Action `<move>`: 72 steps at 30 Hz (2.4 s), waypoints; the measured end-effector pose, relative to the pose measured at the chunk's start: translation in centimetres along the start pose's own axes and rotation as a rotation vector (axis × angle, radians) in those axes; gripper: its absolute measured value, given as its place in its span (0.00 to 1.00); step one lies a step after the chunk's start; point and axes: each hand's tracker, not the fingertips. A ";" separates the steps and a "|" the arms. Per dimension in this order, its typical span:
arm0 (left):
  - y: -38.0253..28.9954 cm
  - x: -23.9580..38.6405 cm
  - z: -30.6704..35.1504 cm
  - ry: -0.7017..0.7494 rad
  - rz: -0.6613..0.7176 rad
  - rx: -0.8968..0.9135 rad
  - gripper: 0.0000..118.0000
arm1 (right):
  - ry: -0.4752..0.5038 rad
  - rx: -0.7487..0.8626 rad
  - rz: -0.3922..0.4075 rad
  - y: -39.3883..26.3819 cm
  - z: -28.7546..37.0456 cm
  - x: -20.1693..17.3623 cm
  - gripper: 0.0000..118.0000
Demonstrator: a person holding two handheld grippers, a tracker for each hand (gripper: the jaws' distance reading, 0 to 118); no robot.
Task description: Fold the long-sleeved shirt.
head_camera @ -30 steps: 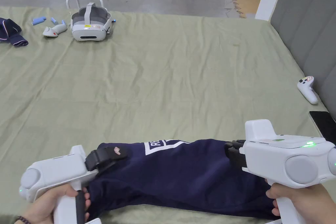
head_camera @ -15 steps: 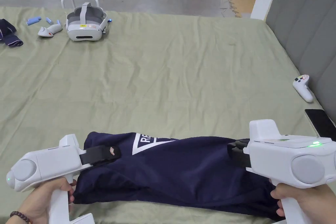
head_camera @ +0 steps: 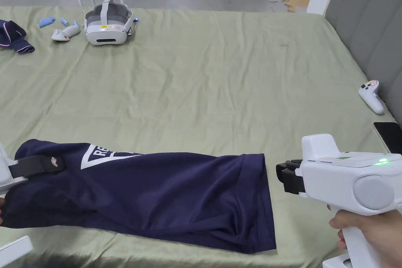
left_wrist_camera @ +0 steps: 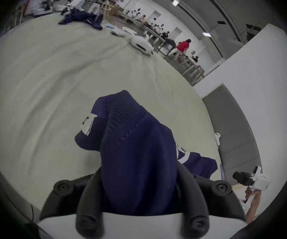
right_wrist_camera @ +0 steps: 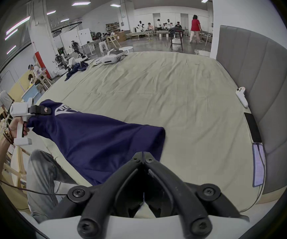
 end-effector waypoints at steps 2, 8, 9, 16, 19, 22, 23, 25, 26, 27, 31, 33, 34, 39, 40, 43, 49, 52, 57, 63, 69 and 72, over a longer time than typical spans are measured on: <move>0.1 1.1 0.5 -0.024 0.000 -0.010 0.26 | 0.003 -0.003 -0.002 -0.1 -0.2 -0.1 0.00; -1.8 10.2 0.8 -0.193 -0.057 -0.042 0.26 | 0.008 -0.009 0.005 -0.3 -0.1 -0.2 0.00; -2.4 11.8 0.4 -0.210 -0.066 -0.049 0.26 | 0.005 -0.007 -0.003 -0.4 0.0 -0.1 0.00; -8.5 20.8 -8.0 -0.134 -0.214 -0.199 0.26 | -0.011 0.005 -0.045 -1.4 0.9 1.0 0.00; -11.8 22.9 -12.5 -0.094 -0.152 -0.235 0.28 | -0.032 0.008 -0.052 -1.9 1.7 1.8 0.00; -14.1 23.9 -16.3 -0.210 -0.064 -0.295 0.59 | -0.049 0.011 -0.075 -2.6 2.6 3.0 0.00; -14.7 24.4 -16.9 -0.243 -0.039 -0.318 0.68 | -0.056 0.011 -0.082 -2.8 2.7 3.4 0.00; -16.9 26.0 -18.0 -0.284 -0.045 -0.403 0.78 | -0.075 0.009 -0.095 -3.4 3.1 4.2 0.00; -17.6 26.3 -18.6 -0.287 -0.056 -0.416 0.79 | -0.081 0.007 -0.101 -3.6 3.2 4.5 0.00; -18.1 26.5 -19.2 -0.282 -0.063 -0.414 0.79 | -0.086 0.007 -0.109 -3.8 3.4 4.8 0.00; -17.0 26.7 -19.2 -0.272 -0.068 -0.411 0.78 | -0.098 0.005 -0.129 -4.5 4.1 5.6 0.00; -15.4 26.6 -17.0 -0.286 -0.051 -0.362 0.75 | -0.101 0.005 -0.130 -4.6 4.3 5.7 0.00; -14.3 26.5 -15.6 -0.310 -0.074 -0.303 0.71 | -0.103 0.008 -0.131 -4.6 4.3 5.8 0.00; -10.7 25.0 -8.9 -0.293 -0.187 -0.100 0.03 | -0.093 0.021 -0.141 -4.2 4.1 5.4 0.00; -10.9 25.1 -7.3 -0.262 -0.237 -0.073 0.03 | -0.087 0.022 -0.142 -4.2 3.9 5.2 0.00; -12.3 25.0 -4.7 -0.180 -0.484 -0.052 0.03 | -0.073 0.023 -0.142 -3.9 3.4 4.7 0.00; -18.8 25.1 -6.6 -0.048 -0.714 -0.099 0.03 | -0.054 0.011 -0.125 -3.8 2.6 3.8 0.00; -21.8 25.6 -11.0 -0.063 -0.696 -0.187 0.03 | -0.049 0.007 -0.121 -3.8 2.6 3.5 0.00; -23.9 26.8 -18.5 -0.207 -0.463 -0.321 0.03 | -0.060 0.009 -0.133 -4.2 3.8 3.7 0.00; -24.8 29.5 -23.8 -0.241 -0.280 -0.409 0.03 | -0.097 0.002 -0.149 -4.8 4.7 4.7 0.00; -23.7 30.7 -23.0 -0.246 -0.361 -0.404 0.03 | -0.090 0.001 -0.160 -4.5 4.5 4.5 0.00; -21.6 29.9 -18.9 -0.326 -0.347 -0.325 0.03 | -0.034 0.009 -0.144 -3.1 3.1 3.5 0.00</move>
